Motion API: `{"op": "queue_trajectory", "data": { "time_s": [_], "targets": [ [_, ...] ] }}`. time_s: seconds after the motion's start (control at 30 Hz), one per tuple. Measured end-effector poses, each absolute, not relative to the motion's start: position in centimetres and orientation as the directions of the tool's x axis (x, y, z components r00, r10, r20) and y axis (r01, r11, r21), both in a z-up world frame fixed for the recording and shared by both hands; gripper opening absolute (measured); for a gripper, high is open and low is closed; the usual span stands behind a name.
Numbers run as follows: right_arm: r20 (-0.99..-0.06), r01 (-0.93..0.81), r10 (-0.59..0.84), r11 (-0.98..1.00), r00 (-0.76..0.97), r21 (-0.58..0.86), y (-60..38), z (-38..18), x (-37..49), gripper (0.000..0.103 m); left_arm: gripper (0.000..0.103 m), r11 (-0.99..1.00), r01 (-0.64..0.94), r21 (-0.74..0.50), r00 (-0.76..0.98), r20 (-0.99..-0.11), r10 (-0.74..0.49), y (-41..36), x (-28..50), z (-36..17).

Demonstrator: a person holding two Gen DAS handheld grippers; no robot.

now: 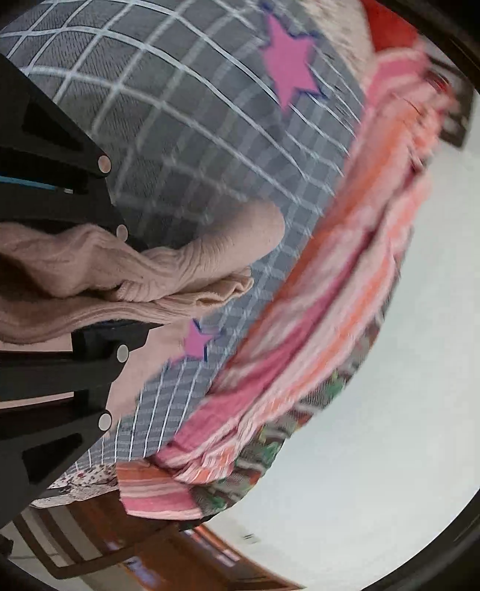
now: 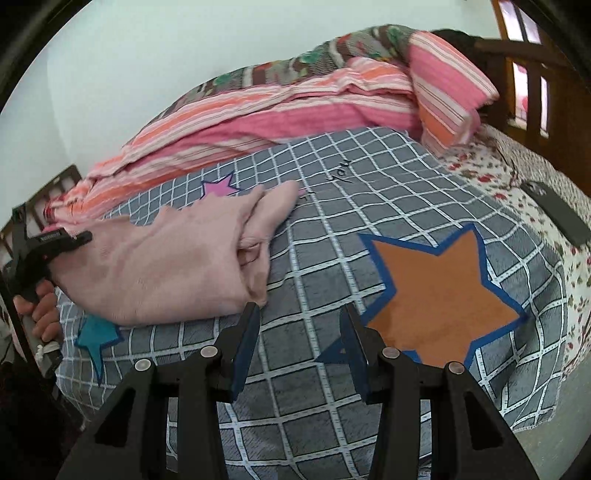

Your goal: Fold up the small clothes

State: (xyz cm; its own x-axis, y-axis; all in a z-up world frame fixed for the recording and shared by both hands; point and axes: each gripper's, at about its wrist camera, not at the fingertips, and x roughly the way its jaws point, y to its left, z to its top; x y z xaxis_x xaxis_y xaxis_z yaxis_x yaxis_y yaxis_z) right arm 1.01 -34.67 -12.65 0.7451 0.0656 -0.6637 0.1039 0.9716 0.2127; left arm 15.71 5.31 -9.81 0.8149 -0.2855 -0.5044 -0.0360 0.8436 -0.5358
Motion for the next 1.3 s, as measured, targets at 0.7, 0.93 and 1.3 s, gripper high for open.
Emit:
{"op": "queue_trajectory", "data": {
  "time_s": [0.7, 0.93, 1.3],
  "targets": [
    [-0.677, 0.178, 0.009, 0.962, 0.736, 0.207, -38.3, -11.9, -1.0, 0.044, 0.058, 0.782, 0.441, -0.441, 0.494, -0.608, -0.622, -15.8, 14.5, -11.1],
    [-0.586, 0.014, 0.201, 0.94, 0.785, 0.341, -35.0, -8.9, 1.7, 0.056, 0.065, 0.774, 0.347, -0.529, 0.579, -0.528, -0.621, -5.1, 14.5, -8.5],
    [-0.575, -0.019, 0.294, 0.9, 0.763, 0.436, -29.4, -10.2, 9.7, 0.064, 0.065, 0.897, 0.197, -0.395, 0.627, -0.653, -0.425, 3.0, 13.3, -12.6]
  ]
}}
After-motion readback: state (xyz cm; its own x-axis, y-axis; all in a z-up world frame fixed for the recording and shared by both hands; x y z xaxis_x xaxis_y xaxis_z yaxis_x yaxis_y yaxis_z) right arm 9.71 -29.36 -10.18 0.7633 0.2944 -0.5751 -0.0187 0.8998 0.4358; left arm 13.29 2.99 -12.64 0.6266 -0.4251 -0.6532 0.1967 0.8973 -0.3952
